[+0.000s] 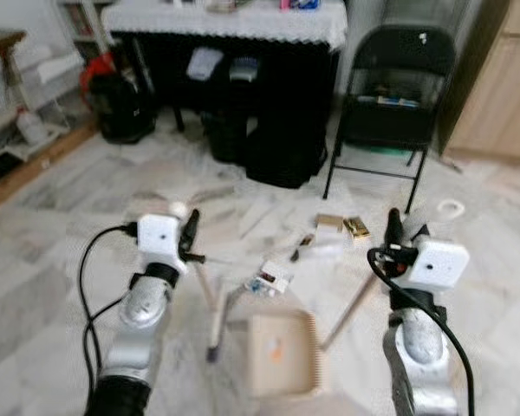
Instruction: Sweep floor
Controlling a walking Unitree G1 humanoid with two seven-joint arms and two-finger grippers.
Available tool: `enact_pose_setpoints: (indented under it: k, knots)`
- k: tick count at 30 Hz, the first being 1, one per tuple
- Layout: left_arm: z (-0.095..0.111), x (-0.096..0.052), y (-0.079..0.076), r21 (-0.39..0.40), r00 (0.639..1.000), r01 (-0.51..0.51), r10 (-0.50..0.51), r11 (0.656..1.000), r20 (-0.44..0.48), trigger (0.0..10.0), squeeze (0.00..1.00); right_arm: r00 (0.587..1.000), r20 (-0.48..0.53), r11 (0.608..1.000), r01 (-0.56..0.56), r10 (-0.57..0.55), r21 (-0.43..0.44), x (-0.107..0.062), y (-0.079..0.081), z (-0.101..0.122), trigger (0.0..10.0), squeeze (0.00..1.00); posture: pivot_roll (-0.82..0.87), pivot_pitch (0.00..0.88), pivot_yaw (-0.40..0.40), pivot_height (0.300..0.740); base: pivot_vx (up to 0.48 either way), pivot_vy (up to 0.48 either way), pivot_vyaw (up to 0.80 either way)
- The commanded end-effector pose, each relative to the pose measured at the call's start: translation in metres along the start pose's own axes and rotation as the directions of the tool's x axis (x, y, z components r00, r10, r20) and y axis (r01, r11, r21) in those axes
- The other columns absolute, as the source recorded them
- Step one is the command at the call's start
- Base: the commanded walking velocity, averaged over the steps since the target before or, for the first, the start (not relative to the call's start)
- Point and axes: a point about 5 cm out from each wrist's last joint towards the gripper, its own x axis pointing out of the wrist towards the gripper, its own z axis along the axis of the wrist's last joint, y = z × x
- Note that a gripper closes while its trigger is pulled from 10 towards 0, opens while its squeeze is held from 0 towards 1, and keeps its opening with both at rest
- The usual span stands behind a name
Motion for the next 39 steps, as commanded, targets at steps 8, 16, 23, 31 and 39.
enact_pose_setpoints:
  k: [8, 16, 23, 31, 39]
  knots:
    - [0.0098, 0.0028, 0.0038, 0.0, 0.999, -0.003, 0.003, 1.0, 0.052, 10.0, 0.0, 0.998, 0.061, 1.0, -0.024, 0.025, -0.008, 0.0049, 0.007, 0.0115, 10.0, 0.0, -0.02, 0.0, 0.081, 0.74, 0.0, 0.392, 0.0]
    - [0.01, 0.0031, 0.0028, -0.005, 0.999, -0.001, 0.001, 1.0, 0.054, 10.0, 0.0, 0.998, 0.045, 0.999, -0.033, 0.033, -0.009, 0.0047, 0.0084, 0.0095, 10.0, 0.0, -0.02, 0.0, 0.08, 0.74, 0.0, 0.382, -0.64]
    - [0.0097, 0.0033, 0.0028, -0.003, 0.999, -0.002, 0.002, 1.0, 0.053, 10.0, 0.0, 0.998, 0.049, 0.999, -0.033, 0.034, -0.014, 0.005, 0.0079, 0.01, 10.0, 0.0, -0.02, 0.0, 0.08, 0.74, 0.0, 0.373, -0.8]
    - [0.0096, 0.003, 0.0018, -0.005, 0.998, 0.006, -0.006, 1.0, 0.058, 10.0, 0.0, 0.999, 0.042, 0.999, -0.031, 0.033, -0.028, 0.0048, 0.0075, 0.0083, 10.0, 0.0, -0.02, 0.0, 0.079, 0.74, 0.0, 0.081, -0.18]
    - [0.0091, 0.0028, 0.001, -0.005, 0.998, 0.012, -0.012, 1.0, 0.058, 10.0, 0.0, 0.999, 0.046, 0.999, -0.028, 0.029, -0.025, 0.005, 0.0066, 0.0089, 10.0, 0.0, -0.02, 0.0, 0.078, 0.74, 0.0, 0.0, 0.0]
